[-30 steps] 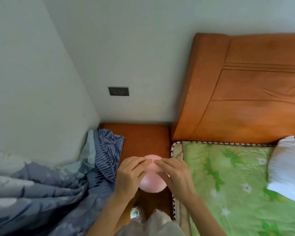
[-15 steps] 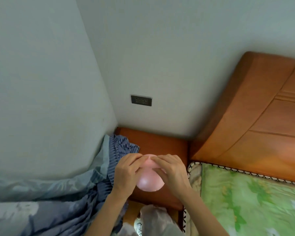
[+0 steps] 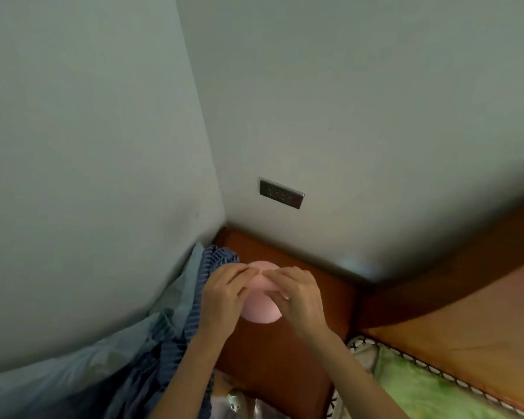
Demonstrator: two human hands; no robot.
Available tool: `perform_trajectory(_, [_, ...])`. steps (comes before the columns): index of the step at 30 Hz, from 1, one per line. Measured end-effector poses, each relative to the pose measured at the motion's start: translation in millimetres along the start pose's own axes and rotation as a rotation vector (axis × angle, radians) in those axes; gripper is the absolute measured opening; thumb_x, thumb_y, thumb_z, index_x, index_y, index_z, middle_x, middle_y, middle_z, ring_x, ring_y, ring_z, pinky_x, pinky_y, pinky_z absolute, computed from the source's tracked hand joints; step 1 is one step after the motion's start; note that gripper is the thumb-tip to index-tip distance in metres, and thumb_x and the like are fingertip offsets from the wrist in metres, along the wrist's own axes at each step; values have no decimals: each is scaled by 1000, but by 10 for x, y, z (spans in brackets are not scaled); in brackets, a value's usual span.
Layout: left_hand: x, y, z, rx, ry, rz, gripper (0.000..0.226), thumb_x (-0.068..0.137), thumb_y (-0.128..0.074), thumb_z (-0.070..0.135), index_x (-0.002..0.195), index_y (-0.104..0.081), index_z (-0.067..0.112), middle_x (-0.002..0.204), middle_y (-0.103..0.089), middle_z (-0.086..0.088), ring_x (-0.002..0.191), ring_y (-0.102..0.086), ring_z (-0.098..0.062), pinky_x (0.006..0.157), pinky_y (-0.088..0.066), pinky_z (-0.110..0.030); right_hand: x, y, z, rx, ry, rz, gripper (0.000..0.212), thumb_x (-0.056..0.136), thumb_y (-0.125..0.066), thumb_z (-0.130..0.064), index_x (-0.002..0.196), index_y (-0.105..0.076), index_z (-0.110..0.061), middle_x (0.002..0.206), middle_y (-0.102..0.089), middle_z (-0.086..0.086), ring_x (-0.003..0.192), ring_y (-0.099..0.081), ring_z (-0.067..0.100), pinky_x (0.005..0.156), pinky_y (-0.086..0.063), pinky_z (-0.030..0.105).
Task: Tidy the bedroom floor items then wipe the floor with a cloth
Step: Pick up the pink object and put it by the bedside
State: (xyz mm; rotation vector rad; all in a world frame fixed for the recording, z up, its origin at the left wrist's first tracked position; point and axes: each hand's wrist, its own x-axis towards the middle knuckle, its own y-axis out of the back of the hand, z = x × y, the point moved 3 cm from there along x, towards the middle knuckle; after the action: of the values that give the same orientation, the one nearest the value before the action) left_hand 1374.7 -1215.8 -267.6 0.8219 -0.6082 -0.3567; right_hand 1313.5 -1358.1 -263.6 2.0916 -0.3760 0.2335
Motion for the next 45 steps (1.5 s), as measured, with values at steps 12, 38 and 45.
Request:
perform_trajectory(12, [686,-591,-747,38,-114,-178,32,80,-50,28,96,-72,10,95,-69,-6,86,-66,-23,75,-54,-32,599,-737,576,42,-110,-6,39,62,-86,-13,99,-73,-17,91,-71,-1,80,-63,17,72,-43,25])
perform_trajectory(38, [1295,-1395,-2143,-83,-63,-202,26,78,-55,11,100,-67,14,99,-65,0,91,-53,-13,82,-37,-15,1413,-2142,1129,173,-282,-11,36,63,-80,-5,98,-73,-14,88,-69,3,78,-63,19,71,-44,23])
perform_trajectory(45, [1281,-1475,-2258,-69,-58,-203,32,69,-60,0,98,-69,12,97,-65,-1,91,-53,-13,81,-38,-16,1442,-2299,1181,156,-277,-23,38,59,-79,-4,96,-73,-11,88,-70,5,77,-63,21,71,-43,23])
